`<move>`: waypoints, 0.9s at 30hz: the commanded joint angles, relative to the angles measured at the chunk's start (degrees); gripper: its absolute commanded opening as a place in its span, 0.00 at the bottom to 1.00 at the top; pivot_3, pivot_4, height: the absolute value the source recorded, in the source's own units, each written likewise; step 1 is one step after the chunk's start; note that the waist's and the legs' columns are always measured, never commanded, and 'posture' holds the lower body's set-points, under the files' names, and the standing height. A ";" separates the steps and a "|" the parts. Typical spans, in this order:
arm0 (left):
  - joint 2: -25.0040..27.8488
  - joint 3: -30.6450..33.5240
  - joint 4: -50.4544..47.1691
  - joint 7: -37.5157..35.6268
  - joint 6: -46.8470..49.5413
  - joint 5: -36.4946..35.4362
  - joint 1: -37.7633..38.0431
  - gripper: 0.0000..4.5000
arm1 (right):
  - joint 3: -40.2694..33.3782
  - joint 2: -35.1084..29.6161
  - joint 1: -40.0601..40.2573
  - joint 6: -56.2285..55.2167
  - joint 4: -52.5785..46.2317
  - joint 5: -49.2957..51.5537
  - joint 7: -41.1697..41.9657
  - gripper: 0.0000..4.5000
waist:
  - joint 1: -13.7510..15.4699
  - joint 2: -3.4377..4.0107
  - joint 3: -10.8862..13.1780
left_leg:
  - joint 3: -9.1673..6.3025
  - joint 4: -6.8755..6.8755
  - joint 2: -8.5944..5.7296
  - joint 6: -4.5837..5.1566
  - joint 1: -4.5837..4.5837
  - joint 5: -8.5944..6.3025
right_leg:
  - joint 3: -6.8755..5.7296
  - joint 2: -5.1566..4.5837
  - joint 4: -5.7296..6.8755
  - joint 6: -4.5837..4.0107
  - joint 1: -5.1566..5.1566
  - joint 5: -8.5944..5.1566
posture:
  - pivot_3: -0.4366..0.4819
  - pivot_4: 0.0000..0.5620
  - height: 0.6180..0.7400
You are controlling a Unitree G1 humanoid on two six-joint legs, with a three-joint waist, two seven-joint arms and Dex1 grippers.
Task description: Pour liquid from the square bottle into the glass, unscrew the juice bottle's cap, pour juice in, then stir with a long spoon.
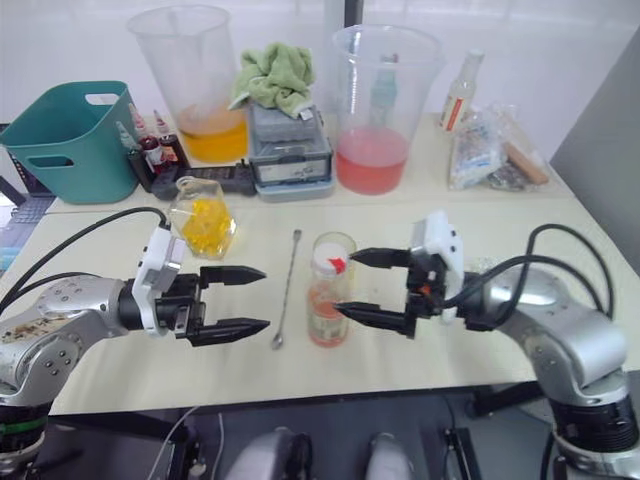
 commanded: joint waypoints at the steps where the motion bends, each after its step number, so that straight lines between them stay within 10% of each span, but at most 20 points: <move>1: -0.05 0.31 0.48 -1.39 -0.55 -0.63 -2.40 1.00 | -6.13 -5.23 1.65 -1.18 1.04 2.38 6.82 0.99 | 0.16 0.00 0.00 | 0.01 0.00 0.00 0.03 0.00 0.00 | 0.00 -0.01 -0.01 0.00 0.00 0.00 | 0.48 0.27 1.00; 11: -4.77 -5.15 4.87 -2.18 -0.84 1.99 -12.84 1.00 | -19.06 -11.14 7.32 -0.27 2.05 6.54 10.32 0.99 | 1.13 -0.07 0.01 | 0.04 0.06 0.01 0.16 0.00 0.01 | 0.02 -0.07 -0.01 0.01 0.06 0.00 | 0.48 0.27 1.00; 27: -18.23 -18.63 18.93 -7.71 -4.89 12.94 -26.79 1.00 | -30.96 -8.25 20.85 4.18 -10.99 16.20 -5.94 0.99 | 1.59 -0.11 0.03 | -0.06 0.46 0.08 0.40 -0.13 -0.12 | 0.01 -0.07 0.05 0.01 0.09 0.01 | 0.48 0.27 1.00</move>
